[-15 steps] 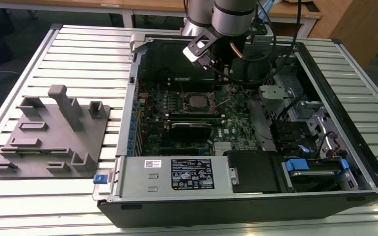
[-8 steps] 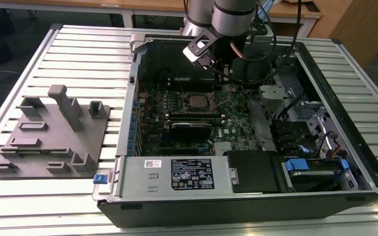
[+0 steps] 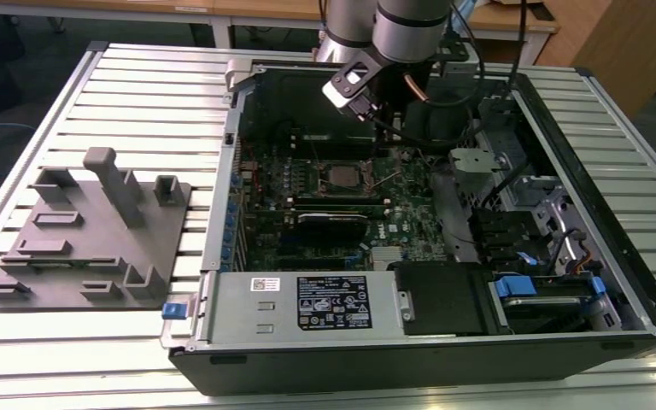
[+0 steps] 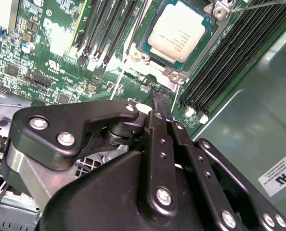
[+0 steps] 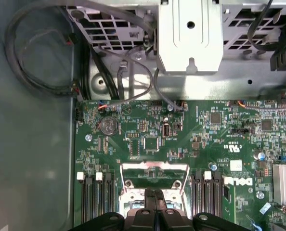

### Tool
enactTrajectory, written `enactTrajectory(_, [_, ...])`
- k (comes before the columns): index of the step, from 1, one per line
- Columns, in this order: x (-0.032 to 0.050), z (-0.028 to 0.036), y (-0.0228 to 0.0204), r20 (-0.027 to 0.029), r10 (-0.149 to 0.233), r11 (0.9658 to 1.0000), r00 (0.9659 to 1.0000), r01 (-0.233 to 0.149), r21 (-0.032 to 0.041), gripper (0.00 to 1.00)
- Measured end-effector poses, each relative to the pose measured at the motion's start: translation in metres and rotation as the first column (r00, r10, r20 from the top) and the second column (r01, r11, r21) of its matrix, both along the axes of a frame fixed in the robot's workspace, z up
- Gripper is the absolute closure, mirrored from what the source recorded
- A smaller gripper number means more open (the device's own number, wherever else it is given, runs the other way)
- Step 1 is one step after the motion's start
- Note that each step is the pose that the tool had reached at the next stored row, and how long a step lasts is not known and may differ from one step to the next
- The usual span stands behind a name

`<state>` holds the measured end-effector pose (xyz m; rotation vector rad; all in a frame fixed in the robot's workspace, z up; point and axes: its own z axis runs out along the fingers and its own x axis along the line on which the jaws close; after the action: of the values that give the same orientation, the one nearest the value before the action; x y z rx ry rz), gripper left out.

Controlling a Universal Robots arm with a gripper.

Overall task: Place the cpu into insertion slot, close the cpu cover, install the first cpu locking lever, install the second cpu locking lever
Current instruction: 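Close the cpu cover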

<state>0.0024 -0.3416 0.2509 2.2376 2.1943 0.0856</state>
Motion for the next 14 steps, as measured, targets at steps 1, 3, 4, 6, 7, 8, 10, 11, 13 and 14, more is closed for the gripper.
enactTrajectory(1, [0.0012,0.0,0.0,0.0,0.0,1.0,1.0,0.0,0.0,0.89])
enactTrajectory(3, [0.0042,0.0,0.0,0.0,0.0,1.0,1.0,0.0,-0.0001,0.89])
enactTrajectory(4, [0.0058,0.0,0.0,0.0,0.0,1.0,1.0,0.0,-0.0001,0.89])
enactTrajectory(6, [0.0082,0.0,0.0,0.0,0.0,1.0,1.0,0.0,-0.0001,0.89])
enactTrajectory(7, [0.0082,0.0,0.0,0.0,0.0,1.0,1.0,0.0,0.0,0.89])
enactTrajectory(8, [0.0082,0.0,0.0,0.0,0.0,1.0,1.0,0.0,0.0001,0.89])
enactTrajectory(10, [0.0083,0.0006,0.0,-0.0001,0.0,1.0,1.0,0.0,-0.0002,0.89])
enactTrajectory(11, [0.0083,0.0014,0.0,-0.0001,0.0,1.0,1.0,0.0,-0.0001,0.89])
enactTrajectory(13, [0.0083,0.0037,0.0,-0.0001,0.0,1.0,1.0,0.0,0.0,0.89])
enactTrajectory(14, [0.0083,0.0046,0.0,-0.0002,0.0,1.0,1.0,0.0,0.0,0.89])
